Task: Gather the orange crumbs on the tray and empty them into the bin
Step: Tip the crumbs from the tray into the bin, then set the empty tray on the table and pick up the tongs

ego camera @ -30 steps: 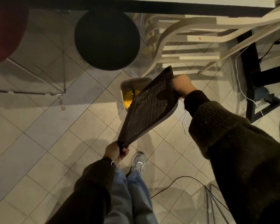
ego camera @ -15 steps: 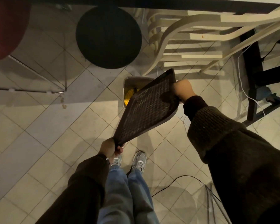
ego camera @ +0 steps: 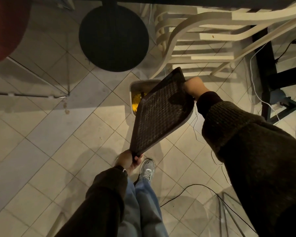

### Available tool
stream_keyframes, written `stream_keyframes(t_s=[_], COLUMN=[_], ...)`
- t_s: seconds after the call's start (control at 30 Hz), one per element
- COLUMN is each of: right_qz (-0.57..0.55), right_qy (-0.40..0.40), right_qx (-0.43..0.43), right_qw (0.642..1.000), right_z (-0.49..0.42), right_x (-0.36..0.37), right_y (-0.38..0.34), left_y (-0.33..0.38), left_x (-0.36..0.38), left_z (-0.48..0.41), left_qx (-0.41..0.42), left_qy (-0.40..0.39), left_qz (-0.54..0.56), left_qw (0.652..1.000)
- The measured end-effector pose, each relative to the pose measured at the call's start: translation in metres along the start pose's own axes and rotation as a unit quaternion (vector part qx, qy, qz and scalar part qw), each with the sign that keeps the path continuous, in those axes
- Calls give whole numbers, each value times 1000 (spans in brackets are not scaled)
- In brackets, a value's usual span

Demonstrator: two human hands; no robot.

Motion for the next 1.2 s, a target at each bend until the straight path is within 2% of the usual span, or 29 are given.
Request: stream_keyframes(t_s=[0.1,0.23,0.37,0.47,0.57,0.73,0.87,1.0,1.2], right_qz=[-7,-27,-94,-140,-176,-259,-313,-369,-483], right_qy=[-7,-5,-1,-18,-31,-8,-15,5,64], right_qx=[-5,-6,41,86,102,110,106,57,-25], right_qw=[1000,1000,995,986,979,959,944,928,873], right_z=[6,27,69,136,209,320,368,388,393], right_x=[0,-11,-40,-73,-110,-180,-218,-252,-296], right_y=[1,14,49,70,80,75,64,41,-17], left_y=[5,21,52,75,89,87,86,95,133], left_x=[-2,-21,-47,-72,-99,-138,-160,-168,-166], left_z=[5,21,75,136,201,314,382,429,466], left_qx=[14,71,191,250,293,338,368,403,464], left_qy=[7,41,63,76,87,105,115,105,90], left_qz=[4,-27,-136,-154,-219,-268,-238,-176,-31], left_qw=[1000,996,970,953,927,896,891,892,881])
Point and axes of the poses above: each hand's wrist, its own z-axis away from the middle knuckle, its own x-axis out of the palm, y = z × x, the point moved 10 cm from there along -z, towards the middle knuckle, and after that the axes turned 14 degrees about y, right-handed, at the moved point
